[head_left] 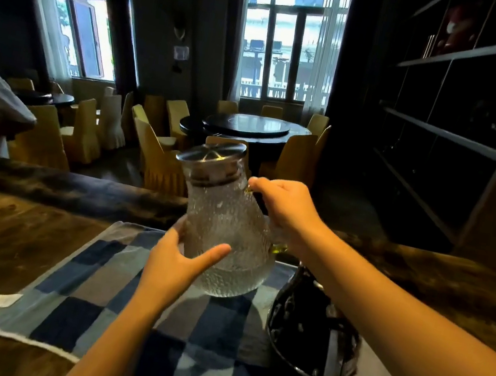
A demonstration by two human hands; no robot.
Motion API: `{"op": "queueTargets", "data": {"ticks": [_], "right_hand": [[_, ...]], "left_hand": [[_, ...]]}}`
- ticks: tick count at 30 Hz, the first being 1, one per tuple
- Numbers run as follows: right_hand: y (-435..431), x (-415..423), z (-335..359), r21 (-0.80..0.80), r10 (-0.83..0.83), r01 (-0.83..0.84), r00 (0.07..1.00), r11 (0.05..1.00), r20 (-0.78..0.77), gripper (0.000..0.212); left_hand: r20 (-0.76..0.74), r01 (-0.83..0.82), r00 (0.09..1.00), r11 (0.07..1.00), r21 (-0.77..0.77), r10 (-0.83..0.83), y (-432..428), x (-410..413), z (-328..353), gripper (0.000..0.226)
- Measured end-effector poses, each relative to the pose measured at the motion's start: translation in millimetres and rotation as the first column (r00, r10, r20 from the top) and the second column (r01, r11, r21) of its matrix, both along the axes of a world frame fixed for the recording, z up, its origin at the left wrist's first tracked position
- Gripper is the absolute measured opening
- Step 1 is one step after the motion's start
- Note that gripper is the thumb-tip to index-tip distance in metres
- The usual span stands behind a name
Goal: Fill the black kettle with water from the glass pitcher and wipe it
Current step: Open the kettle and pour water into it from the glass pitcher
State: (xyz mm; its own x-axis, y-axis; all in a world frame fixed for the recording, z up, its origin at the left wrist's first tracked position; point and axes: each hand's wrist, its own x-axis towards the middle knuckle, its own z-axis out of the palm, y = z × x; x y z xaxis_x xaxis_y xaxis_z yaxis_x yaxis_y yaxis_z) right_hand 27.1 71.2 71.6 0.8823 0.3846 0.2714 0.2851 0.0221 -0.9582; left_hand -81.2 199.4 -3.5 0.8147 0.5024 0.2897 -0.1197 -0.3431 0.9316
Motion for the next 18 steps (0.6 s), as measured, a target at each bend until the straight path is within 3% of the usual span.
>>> {"op": "queueTargets", "data": {"ticks": [5, 12, 16, 18], "right_hand": [[-34.5, 6.5, 57.3, 0.048, 0.037, -0.037, 0.999, 0.998, 0.016, 0.043], [-83.0, 31.4, 90.2, 0.067, -0.038, 0.027, 0.987, 0.997, 0.154, 0.050], [-121.1, 49.6, 90.9, 0.045, -0.117, 0.109, 0.966, 0.993, 0.231, 0.046], [-140.3, 58.1, 88.3, 0.021, -0.144, 0.143, 0.953, 0.989, 0.266, 0.046]], "left_hand": [[0.087, 0.069, 0.994, 0.998, -0.014, -0.068, -19.2, 7.5, 56.5, 0.089], [0.139, 0.140, 0.981, 0.990, -0.021, -0.136, -68.5, 27.5, 84.3, 0.088], [0.111, 0.212, 0.972, 0.977, -0.024, -0.208, -108.1, 52.7, 87.5, 0.062], [0.087, 0.238, 0.968, 0.970, -0.044, -0.234, -127.5, 65.3, 83.1, 0.062]]}}
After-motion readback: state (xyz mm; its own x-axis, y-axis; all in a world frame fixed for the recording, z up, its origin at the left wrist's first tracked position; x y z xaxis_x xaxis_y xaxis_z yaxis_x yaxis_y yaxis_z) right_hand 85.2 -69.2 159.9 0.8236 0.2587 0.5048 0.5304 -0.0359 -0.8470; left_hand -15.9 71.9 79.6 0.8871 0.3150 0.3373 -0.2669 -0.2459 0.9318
